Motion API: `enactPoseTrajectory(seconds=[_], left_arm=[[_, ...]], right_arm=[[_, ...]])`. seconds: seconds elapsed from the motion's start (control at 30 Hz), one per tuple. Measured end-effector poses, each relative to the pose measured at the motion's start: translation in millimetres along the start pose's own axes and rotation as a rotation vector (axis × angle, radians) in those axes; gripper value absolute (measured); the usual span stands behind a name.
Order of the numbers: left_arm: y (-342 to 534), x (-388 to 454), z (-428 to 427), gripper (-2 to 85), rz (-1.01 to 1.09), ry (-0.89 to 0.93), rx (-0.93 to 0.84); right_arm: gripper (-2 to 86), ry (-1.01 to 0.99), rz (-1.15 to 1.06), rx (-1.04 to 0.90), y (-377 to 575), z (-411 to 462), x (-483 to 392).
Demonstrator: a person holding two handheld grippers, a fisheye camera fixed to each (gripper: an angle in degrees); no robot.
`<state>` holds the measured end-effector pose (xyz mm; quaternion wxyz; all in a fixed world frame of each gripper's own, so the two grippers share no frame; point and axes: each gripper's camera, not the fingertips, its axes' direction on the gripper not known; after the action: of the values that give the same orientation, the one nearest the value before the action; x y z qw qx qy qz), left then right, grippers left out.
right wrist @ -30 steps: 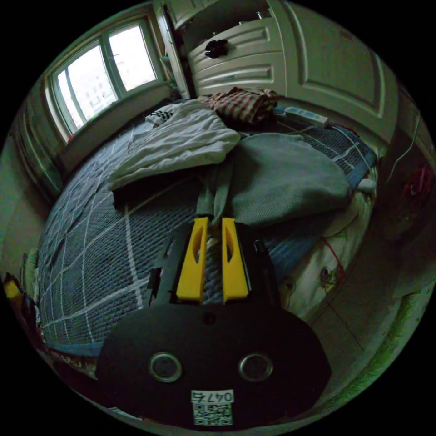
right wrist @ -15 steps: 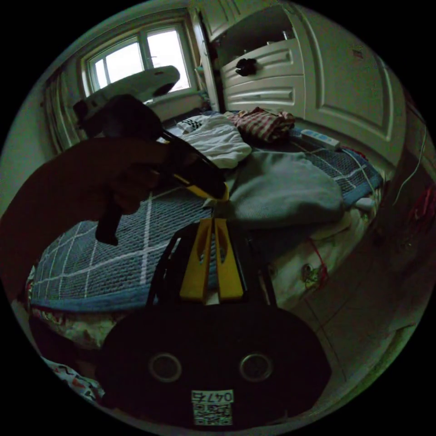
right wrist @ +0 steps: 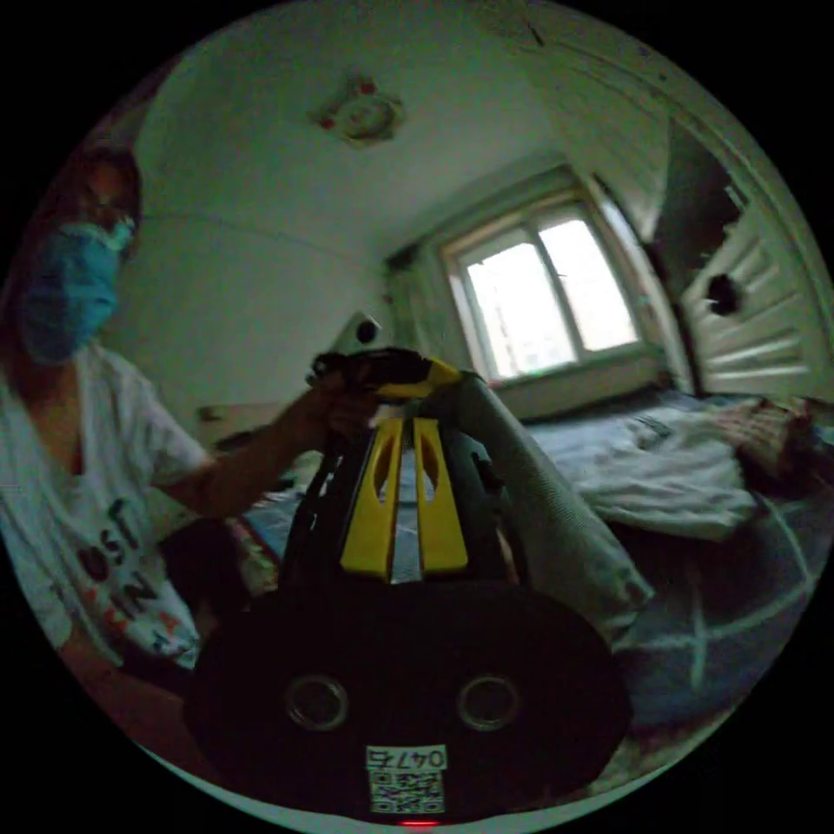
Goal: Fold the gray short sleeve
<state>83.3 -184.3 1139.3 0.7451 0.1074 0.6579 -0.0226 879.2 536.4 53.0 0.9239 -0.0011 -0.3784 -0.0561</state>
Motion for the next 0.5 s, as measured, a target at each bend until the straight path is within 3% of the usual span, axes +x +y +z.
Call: enactPoseTrajectory(seconds=[0.1, 0.17, 0.3, 0.37, 0.5], left_arm=[[63.5, 19.4, -109.6, -0.9, -0.003, -0.097, 0.126], [119.6, 38.3, -191.4, -0.9, -0.025, -0.179, 0.199], [192.7, 63.8, -284.8, -0.9, -0.061, -0.292, 0.224], [235.9, 83.2, -332.1, -0.9, -0.059, -0.458, 0.207], [305.4, 93.7, -376.1, -0.8, -0.177, -0.546, 0.120]], right_arm=[[1.4, -0.303, -0.030, 0.139, -7.2, 25.7, -32.4], [2.2, -0.358, -0.044, 0.139, -12.4, 45.9, -54.3], [9.4, -0.274, -0.099, -0.127, -19.3, 128.7, -117.0], [13.0, -0.284, -0.128, -0.239, -16.7, 174.4, -148.4], [15.1, -0.461, -0.149, -0.364, -2.6, 275.6, -225.5]])
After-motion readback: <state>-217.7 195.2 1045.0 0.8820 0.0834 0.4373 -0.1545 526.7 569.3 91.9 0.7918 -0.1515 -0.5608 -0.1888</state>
